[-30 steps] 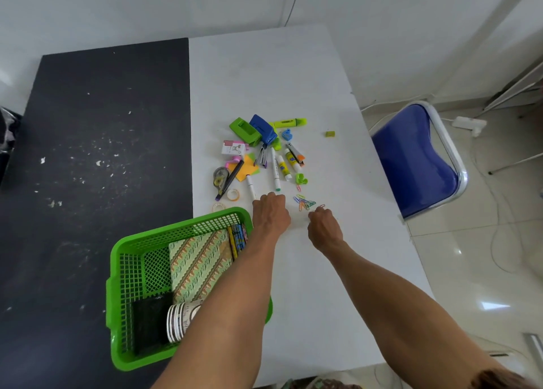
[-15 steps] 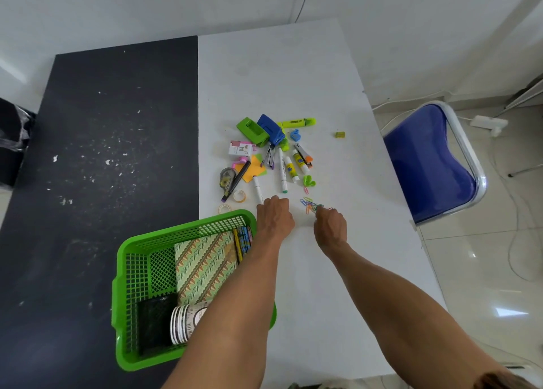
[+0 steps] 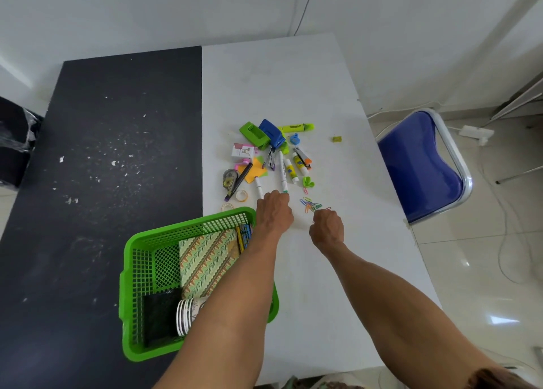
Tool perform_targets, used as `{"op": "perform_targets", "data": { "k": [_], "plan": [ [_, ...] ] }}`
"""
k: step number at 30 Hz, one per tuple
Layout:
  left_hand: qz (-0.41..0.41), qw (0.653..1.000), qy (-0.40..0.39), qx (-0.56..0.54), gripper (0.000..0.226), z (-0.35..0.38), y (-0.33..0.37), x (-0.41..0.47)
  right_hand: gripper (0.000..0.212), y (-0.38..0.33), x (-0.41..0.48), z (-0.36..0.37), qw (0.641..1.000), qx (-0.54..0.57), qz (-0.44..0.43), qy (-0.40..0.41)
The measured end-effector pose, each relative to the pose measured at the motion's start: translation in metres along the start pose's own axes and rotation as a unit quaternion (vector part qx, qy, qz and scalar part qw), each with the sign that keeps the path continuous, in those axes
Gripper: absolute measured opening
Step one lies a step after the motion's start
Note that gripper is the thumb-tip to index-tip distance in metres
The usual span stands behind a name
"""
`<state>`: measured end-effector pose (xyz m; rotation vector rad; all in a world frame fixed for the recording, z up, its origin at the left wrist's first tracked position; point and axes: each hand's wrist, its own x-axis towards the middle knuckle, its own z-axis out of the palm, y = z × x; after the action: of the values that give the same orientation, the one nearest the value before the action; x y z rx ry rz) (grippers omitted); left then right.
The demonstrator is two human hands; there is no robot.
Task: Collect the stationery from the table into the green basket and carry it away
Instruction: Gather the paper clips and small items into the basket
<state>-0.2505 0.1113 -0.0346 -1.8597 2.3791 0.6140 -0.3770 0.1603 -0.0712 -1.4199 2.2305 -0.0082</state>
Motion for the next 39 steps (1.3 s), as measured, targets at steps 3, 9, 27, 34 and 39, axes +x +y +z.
{"op": "perform_targets", "data": {
  "k": [3,9,27,34,39],
  "plan": [
    [0.003,1.000,0.015,-0.003,0.032,-0.011,-0.005,-0.010,0.024,-0.017,-0.009,-0.011,0.999,0.026,-0.017,0.021],
    [-0.010,0.998,0.054,-0.012,0.027,-0.025,-0.035,-0.045,0.020,-0.058,-0.038,-0.019,0.992,0.058,-0.078,0.075],
    [-0.104,0.993,0.046,-0.020,0.015,-0.038,-0.116,-0.130,0.014,-0.129,-0.131,0.041,0.909,-0.212,-0.323,-0.159],
    [-0.085,0.995,0.037,-0.037,0.014,-0.026,-0.116,-0.132,0.024,-0.109,-0.145,0.073,0.893,-0.265,-0.310,-0.191],
    [-0.080,0.995,0.032,-0.048,0.007,-0.019,-0.115,-0.134,0.019,-0.106,-0.146,0.072,0.896,-0.257,-0.301,-0.200]
  ]
}}
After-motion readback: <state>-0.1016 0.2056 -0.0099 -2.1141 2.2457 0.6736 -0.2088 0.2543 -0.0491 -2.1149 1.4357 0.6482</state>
